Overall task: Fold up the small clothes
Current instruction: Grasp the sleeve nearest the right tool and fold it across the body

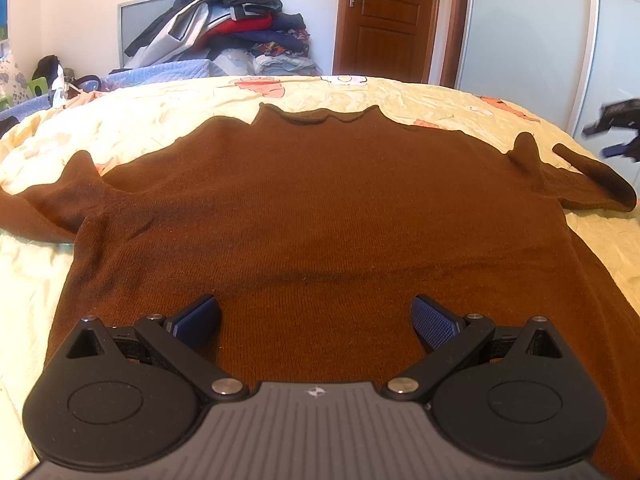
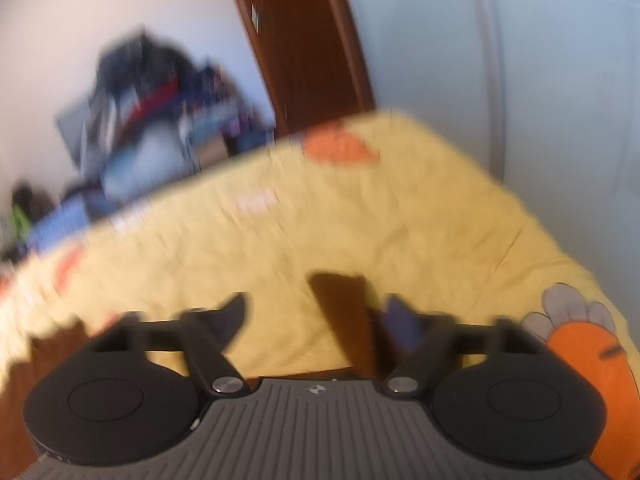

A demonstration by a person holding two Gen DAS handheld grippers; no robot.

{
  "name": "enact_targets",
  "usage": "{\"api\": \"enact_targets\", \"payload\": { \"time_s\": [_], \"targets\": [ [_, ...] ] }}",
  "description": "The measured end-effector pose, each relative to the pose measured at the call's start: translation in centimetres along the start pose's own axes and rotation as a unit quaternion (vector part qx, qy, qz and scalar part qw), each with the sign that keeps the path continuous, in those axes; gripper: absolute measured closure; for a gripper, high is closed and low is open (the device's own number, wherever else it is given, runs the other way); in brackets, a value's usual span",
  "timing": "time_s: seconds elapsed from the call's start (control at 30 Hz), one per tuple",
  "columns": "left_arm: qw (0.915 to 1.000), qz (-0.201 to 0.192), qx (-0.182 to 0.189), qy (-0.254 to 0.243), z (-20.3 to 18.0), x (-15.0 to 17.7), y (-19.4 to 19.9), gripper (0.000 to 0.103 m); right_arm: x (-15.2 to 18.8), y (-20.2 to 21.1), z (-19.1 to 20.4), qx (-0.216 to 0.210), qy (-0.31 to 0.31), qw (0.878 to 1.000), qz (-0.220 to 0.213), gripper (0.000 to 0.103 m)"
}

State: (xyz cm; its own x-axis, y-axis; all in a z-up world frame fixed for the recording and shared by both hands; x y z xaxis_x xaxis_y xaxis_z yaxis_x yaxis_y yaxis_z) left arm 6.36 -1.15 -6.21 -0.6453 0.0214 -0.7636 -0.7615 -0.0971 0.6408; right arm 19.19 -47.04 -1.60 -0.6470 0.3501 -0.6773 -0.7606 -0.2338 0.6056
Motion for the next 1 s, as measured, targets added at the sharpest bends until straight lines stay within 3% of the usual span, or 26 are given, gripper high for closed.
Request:
{"api": "enact_targets", "payload": {
  "time_s": [0.17,0.2,0.23,0.27,0.4,0.47,0.57,0.7,0.77,0.8,0.83,0.9,1.0],
  "targets": [
    [1.0,0.0,0.001,0.001,0.0,0.0,0.0,0.0,0.9,-3.7,-0.7,0.004,0.004,0.999,0.042,0.046],
    [1.0,0.0,0.001,0.001,0.0,0.0,0.0,0.0,1.1,-4.1,-0.6,0.009,0.015,0.999,0.047,0.056],
    [1.0,0.0,0.003,0.003,-0.1,-0.1,0.0,0.0,1.4,-4.4,-0.5,0.017,0.024,0.998,0.054,0.075],
    [1.0,-0.001,0.004,0.005,0.0,-0.1,0.0,0.0,1.4,-4.2,-0.3,0.02,0.031,0.998,0.055,0.081],
    [0.9998,-0.002,0.01,0.014,0.1,-0.2,0.1,0.0,0.8,-2.2,1.3,0.017,0.046,0.999,0.013,0.084],
    [0.9997,-0.003,0.014,0.021,0.2,-0.2,0.1,0.0,0.0,-0.1,4.5,-0.027,0.048,0.998,-0.026,0.085],
    [0.9994,-0.004,0.019,0.028,0.3,-0.3,0.1,0.0,0.8,1.5,12.8,-0.121,0.07,0.989,-0.052,0.085],
    [0.9995,-0.004,0.018,0.026,0.3,-0.3,0.1,0.0,5.6,1.2,25.3,-0.242,0.122,0.962,-0.026,0.084],
    [0.9995,-0.004,0.017,0.024,0.3,-0.3,0.1,0.0,9.0,0.3,30.1,-0.277,0.141,0.951,0.002,0.084],
    [0.9995,-0.005,0.018,0.024,0.4,-0.2,0.1,0.0,10.8,-0.2,31.8,-0.282,0.149,0.948,0.015,0.072],
    [0.9995,-0.005,0.018,0.024,0.4,-0.2,0.1,0.0,12.5,-0.6,32.9,-0.281,0.151,0.947,0.028,0.04],
    [0.9994,-0.005,0.022,0.025,0.5,-0.2,0.3,0.0,14.9,0.2,33.7,-0.285,0.144,0.947,0.026,0.012],
    [0.9972,0.003,0.053,0.053,1.5,-0.6,1.1,0.0,17.3,3.6,32.2,-0.315,0.119,0.941,0.024,0.018]
  ]
}}
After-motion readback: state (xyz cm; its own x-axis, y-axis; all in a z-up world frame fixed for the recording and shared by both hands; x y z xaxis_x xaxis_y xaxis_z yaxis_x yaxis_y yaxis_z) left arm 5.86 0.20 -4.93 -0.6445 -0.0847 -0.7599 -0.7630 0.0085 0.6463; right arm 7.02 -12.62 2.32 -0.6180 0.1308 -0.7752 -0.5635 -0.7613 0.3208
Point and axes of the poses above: each gripper's, at about its wrist camera, not at the fingertips, and y roughly against the way its jaws point, z to its left, x to its underside, the point moved 10 cm from there along -y, roughly the way its jaws point, and after that the axes turned 12 degrees about -x, right-handed, at the moved point
